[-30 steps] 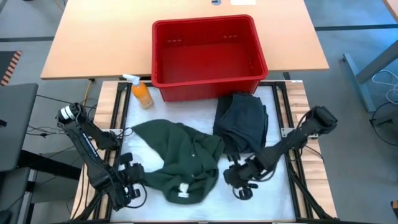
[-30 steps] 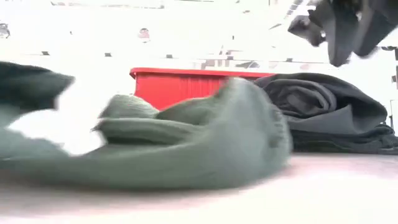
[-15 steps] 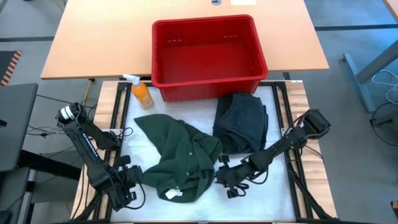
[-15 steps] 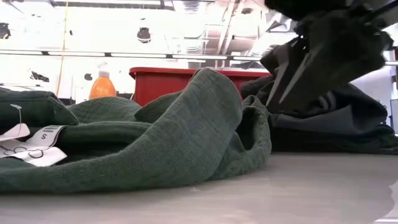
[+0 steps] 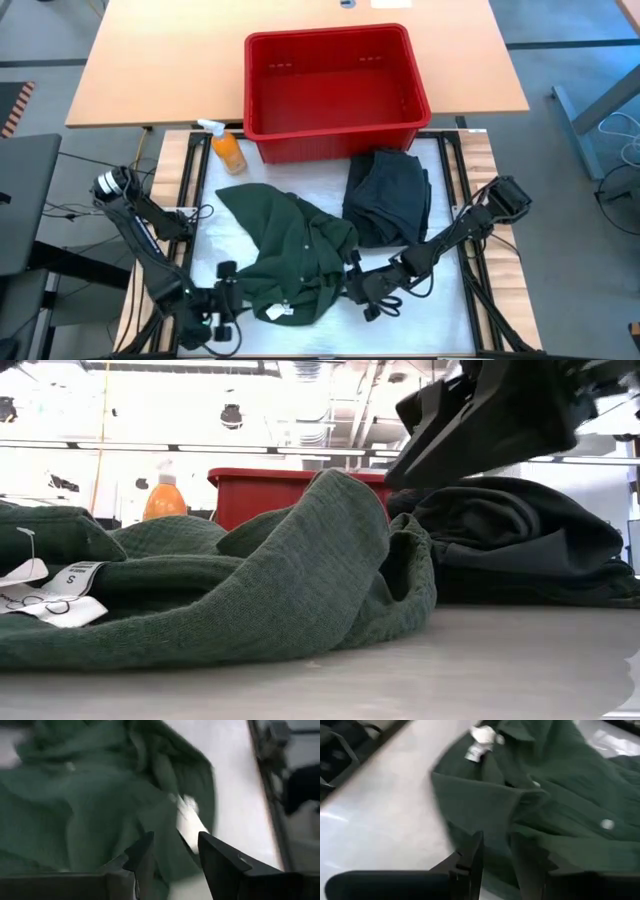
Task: Fold Laundry from Bin
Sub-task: Fold the green button down shirt
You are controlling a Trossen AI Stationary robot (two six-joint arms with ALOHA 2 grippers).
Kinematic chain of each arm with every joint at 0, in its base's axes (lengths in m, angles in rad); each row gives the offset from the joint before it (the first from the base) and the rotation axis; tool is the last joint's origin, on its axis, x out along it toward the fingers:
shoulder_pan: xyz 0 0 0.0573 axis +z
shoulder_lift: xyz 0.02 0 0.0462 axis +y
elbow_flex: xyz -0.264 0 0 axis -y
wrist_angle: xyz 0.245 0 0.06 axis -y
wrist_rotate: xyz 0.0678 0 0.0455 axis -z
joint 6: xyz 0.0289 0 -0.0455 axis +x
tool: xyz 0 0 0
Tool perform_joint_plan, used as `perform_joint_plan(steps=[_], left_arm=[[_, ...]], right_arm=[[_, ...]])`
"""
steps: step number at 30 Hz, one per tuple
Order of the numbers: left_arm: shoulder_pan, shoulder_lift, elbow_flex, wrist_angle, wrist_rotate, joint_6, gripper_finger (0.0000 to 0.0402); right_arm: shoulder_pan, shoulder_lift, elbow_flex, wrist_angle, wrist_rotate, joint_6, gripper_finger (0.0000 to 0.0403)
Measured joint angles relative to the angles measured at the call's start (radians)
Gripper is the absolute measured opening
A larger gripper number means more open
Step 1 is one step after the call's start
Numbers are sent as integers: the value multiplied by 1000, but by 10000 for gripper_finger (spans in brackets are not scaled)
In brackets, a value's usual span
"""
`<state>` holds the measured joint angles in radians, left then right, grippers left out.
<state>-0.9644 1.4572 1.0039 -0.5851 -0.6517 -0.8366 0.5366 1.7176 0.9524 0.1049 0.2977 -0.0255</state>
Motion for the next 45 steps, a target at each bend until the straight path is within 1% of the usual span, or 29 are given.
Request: perform_joint_plan(steps=[2, 4, 7, 10, 13, 16, 20, 24, 27, 30, 32, 34, 36, 38, 40, 41, 43, 45], left_arm=[[31, 14, -23, 75, -38, 57, 140], [69, 39, -32, 123, -30, 99, 140], [114, 81, -33, 165, 45, 163, 140], [147, 135, -33, 189, 142, 205, 140], [169, 188, -34, 189, 210, 205, 140], [179, 237, -34, 192, 247, 189, 140], [180, 288, -34, 195, 272, 161, 140], [179, 321, -33, 183, 308, 138, 140], [179, 324, -32, 171, 312, 118, 131], [179, 322, -33, 169, 307, 119, 98], [179, 321, -33, 168, 310, 120, 60], [179, 321, -33, 156, 318, 114, 20], [179, 319, -30, 119, 328, 95, 8], [168, 310, -11, 27, 327, 80, 3], [153, 291, 15, -108, 311, 55, 2], [145, 276, 28, -190, 295, 30, 2], [123, 240, 51, -329, 259, -40, 1], [104, 198, 63, -447, 229, -122, 1]], right_arm=[[-2, 0, 0, -11, 31, -10, 125], [-3, 0, 0, -15, 70, -9, 132], [-3, 0, 0, -22, 95, -10, 153], [-15, 0, 0, -42, 99, -1, 181], [-50, -1, 0, -50, 102, 70, 206], [-87, 2, 0, -72, 102, 104, 224], [-116, 6, 0, -130, 85, 99, 229], [-128, 6, 0, -126, 43, 104, 226], [-126, 18, 0, -120, 23, 116, 221], [-121, 71, 0, -121, 12, 163, 212], [-116, 113, 0, -113, 19, 191, 201], [-116, 144, 2, -106, 46, 250, 179], [-116, 151, 6, -108, 53, 287, 142], [-111, 151, 16, -121, 67, 294, 92], [-102, 129, 26, -143, 73, 277, 38], [-98, 114, 38, -155, 75, 262, 24], [-85, 73, 68, -170, 84, 255, 22], [-69, 38, 90, -203, 102, 256, 33]])
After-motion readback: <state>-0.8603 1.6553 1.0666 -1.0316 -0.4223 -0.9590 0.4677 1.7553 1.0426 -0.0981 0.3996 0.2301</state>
